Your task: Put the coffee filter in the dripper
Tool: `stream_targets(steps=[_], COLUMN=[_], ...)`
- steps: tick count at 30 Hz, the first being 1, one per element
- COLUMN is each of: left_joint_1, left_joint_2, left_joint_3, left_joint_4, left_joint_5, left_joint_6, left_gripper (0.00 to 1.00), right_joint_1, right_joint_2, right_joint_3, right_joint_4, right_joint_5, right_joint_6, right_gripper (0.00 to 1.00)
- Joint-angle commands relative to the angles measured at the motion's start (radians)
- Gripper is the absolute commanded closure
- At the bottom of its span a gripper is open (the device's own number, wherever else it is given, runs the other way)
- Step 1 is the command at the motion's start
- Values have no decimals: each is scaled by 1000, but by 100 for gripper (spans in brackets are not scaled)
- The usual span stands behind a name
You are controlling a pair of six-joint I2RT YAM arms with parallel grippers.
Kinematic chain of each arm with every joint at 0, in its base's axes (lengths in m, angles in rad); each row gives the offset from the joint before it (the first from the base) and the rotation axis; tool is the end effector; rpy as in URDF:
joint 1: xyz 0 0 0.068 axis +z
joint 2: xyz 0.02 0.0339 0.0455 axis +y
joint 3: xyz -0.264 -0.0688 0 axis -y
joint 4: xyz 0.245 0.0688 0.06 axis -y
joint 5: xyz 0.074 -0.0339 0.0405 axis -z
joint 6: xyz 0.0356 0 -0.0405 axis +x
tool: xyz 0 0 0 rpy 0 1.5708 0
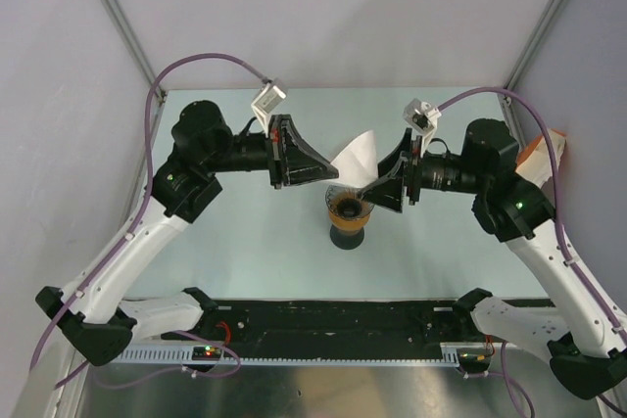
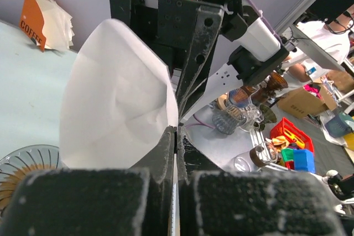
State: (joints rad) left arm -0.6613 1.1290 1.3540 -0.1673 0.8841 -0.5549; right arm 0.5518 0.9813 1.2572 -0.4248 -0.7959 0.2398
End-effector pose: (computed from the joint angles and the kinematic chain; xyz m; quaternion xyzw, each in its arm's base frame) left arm 0.1638 -0.1623 0.4709 0.3436 0.6030 -0.6165 0.3717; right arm 0.1488 0.1215 0.4427 -0.3583 0.6508 0.5029 0.4418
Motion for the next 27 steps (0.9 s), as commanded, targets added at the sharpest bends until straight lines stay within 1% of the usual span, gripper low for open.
stream_targets(steps=[1,5,7,10,11,14,19,22,27], left_joint_1=[16,18,19,19,19,23,65,76,64], left_joint_2=[4,4,2,-1,-3,-9,-27,-39,-42], left_joint_3=[23,17,11,5,4,0,-12,-18,-29], left_joint_4=[97,108,109,107,105,91,73,45,30], left_joint_5=[38,44,41,40,41,41,56,71,71], left_joint_6=[-78,-75,-68,-61,-57,-39,-19,23,49], left_gripper=[100,100,100,100,100,100,100,100,100], right_joint_1=[-4,-7,-8,-8,-9,-11,-24,-33,-25], right_joint_2=[-31,-33,-33,-33,-35,-42,-66,-77,-71], right_joint_3=[-12,-14,-15,-15,-15,-15,-15,-15,-15], right_joint_4=[10,34,43,47,43,19,-40,-75,-59], right_joint_5=[-51,-61,-67,-69,-66,-61,-56,-58,-78], right_joint_6=[-32,-19,-16,-17,-22,-37,-92,-127,-142], right_gripper=[43,56,69,92,96,100,100,100,100])
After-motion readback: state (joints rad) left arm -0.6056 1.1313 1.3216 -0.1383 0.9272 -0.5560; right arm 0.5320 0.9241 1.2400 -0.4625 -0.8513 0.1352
